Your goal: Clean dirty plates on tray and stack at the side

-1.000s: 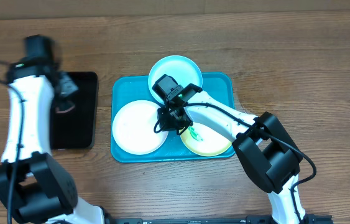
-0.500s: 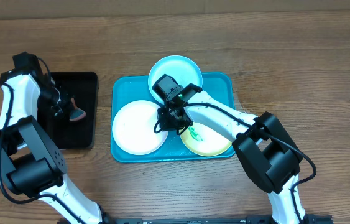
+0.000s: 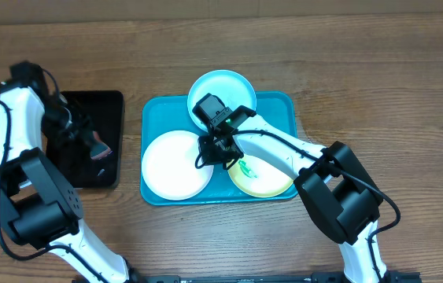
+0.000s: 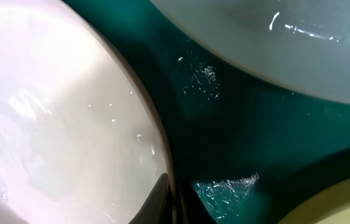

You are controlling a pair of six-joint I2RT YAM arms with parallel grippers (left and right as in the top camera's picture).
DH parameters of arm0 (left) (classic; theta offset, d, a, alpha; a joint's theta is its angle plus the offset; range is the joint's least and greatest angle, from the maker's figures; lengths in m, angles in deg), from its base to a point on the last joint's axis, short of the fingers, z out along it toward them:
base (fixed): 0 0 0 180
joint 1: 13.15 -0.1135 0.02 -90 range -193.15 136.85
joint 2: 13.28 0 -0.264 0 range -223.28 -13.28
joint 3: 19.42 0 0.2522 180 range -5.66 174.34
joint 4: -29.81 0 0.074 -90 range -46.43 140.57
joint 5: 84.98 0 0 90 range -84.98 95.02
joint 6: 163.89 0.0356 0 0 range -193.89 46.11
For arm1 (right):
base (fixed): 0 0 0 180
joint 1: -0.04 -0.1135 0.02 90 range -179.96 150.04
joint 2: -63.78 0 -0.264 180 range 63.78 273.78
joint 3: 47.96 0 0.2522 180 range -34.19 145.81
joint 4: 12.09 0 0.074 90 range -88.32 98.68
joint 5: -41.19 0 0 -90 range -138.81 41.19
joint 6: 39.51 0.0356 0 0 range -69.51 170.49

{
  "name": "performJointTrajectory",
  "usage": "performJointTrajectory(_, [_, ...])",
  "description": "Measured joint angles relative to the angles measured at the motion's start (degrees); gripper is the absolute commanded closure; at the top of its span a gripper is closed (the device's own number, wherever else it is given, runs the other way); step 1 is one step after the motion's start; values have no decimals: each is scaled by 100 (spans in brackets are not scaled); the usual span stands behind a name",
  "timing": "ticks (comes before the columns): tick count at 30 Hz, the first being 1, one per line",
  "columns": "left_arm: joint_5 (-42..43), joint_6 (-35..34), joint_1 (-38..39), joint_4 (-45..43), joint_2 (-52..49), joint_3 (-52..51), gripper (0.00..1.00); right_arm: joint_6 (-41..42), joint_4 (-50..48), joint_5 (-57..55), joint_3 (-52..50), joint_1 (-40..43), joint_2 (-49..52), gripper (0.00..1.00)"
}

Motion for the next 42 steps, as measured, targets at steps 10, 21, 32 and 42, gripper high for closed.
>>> performJointTrajectory(10, [22,63,-243,361,203,968,0,-782,962,-739,1292,-308,0,96])
performJointTrajectory(21, [22,63,-243,361,203,968,0,-1377,2162,-4599,2855,-1351,-2,96])
performJointTrajectory(32, [22,61,-243,361,203,968,0,-2824,2205,-6985,2935,-1915,-2,96])
performJointTrajectory(42, [22,63,-243,363,203,968,0,-3147,2149,-6428,2940,-2282,-2,96])
